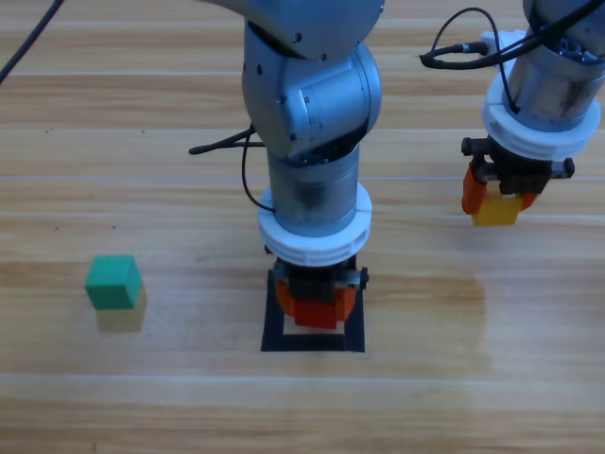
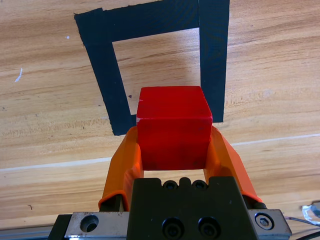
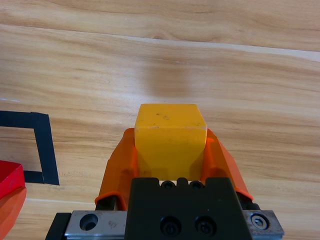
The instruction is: Stack the blocks in the rectangular block: red at the bottom, yellow in the middle, green on top
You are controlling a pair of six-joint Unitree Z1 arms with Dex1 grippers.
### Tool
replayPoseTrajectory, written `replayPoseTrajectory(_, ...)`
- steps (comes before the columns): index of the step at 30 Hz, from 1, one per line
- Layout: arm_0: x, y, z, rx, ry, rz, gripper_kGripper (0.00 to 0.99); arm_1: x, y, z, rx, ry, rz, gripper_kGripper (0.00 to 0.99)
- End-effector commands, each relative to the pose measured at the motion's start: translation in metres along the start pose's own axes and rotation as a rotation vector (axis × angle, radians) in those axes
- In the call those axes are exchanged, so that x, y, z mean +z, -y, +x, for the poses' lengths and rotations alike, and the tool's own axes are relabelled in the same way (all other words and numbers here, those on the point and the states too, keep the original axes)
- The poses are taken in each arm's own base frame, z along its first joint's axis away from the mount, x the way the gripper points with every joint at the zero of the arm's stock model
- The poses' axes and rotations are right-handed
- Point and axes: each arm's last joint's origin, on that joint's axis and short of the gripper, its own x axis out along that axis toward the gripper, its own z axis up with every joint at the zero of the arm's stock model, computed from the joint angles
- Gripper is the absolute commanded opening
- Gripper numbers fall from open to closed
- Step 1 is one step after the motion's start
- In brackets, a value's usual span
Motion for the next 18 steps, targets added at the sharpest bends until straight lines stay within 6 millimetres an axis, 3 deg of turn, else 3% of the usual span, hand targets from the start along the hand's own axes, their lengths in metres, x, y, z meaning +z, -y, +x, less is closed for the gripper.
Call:
replayPoseTrajectory(1,0.009,-0.002,0.033,0.053,-0.055,-0.007,0.044,-0.008,-0.009,0.015,-0.001,-0.028,-0.033,0.0)
replayPoseTrajectory(18,0.019,-0.011,0.045,0.047,-0.062,-0.033,0.044,-0.009,-0.008,0.013,0.001,-0.025,-0.036,0.0)
